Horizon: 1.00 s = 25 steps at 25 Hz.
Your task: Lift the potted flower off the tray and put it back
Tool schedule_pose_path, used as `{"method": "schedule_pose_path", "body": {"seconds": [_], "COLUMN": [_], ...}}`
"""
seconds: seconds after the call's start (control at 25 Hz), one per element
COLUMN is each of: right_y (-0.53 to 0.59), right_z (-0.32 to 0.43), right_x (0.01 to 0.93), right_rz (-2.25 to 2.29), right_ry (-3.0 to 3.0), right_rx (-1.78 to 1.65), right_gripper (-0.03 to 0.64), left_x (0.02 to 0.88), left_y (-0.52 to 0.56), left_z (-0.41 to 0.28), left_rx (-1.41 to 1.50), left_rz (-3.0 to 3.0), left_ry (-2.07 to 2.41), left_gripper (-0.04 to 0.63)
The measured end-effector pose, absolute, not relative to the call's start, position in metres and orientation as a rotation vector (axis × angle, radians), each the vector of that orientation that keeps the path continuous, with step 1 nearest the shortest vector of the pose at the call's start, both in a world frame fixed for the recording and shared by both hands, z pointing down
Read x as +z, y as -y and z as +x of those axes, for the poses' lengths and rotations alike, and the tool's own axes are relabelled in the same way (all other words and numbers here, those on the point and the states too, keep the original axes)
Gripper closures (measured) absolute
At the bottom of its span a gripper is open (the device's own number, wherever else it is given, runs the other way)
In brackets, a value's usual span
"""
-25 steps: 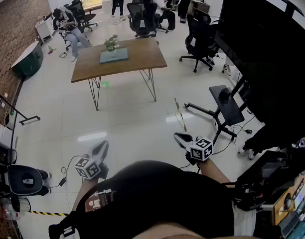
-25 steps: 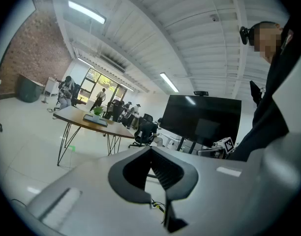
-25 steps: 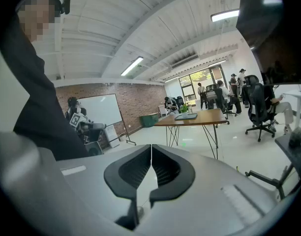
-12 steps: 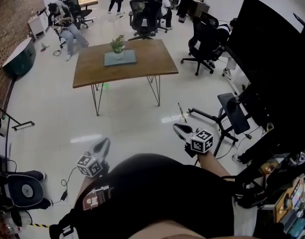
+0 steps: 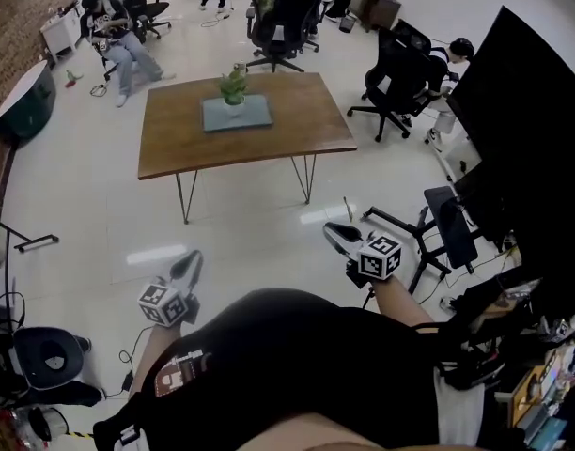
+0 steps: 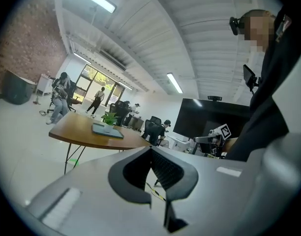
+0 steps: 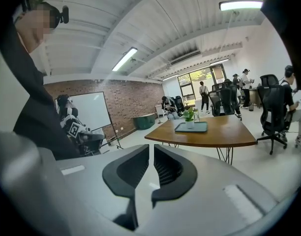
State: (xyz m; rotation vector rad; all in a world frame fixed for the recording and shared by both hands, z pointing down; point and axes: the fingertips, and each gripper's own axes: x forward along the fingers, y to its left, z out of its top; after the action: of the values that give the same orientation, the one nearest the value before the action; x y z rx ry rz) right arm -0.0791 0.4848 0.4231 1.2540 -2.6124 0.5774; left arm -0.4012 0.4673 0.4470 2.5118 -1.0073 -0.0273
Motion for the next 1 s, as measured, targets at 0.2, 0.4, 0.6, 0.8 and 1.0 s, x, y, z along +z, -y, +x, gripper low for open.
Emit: {"method": "schedule_pose_path", "body": {"seconds": [0.2,0.4,0.6,0.8,1.0], "right_y": [-0.391,-0.284,-0.188,-0.123,-0.064], "right_z": [-0.059,-0.031,0.004,0.010,-0.007], "right_x": [0.432,0.431,0.416,0.421,0.434], "right_rz": [1.168,0.978,0.907,0.898,0.929], "right_ry": [2.649,2.683,2.719,2.713,2.681], "right_rx": [0.573,0.457,0.407,0.448,0.462], "right_gripper": [0.568,0.556,0.554,0.554,0.550], "left_x": [0.445,0.442,0.436,0.432,0.447], "left_y": [-0.391,-0.298,-0.219,-0.152,-0.084], "left_z": [-0.377,-0.354,-0.319,-0.305,-0.310], "left_rx": [-0.015,-0.061,-0.071,-0.059,-0.054], "left_rz": [2.497,2.422,2.379,2.385,2.426], "left_ry": [1.063,1.256,1.342,1.338,1.285], "left_gripper": [0.595,0.595,0.595,0.595,0.595]}}
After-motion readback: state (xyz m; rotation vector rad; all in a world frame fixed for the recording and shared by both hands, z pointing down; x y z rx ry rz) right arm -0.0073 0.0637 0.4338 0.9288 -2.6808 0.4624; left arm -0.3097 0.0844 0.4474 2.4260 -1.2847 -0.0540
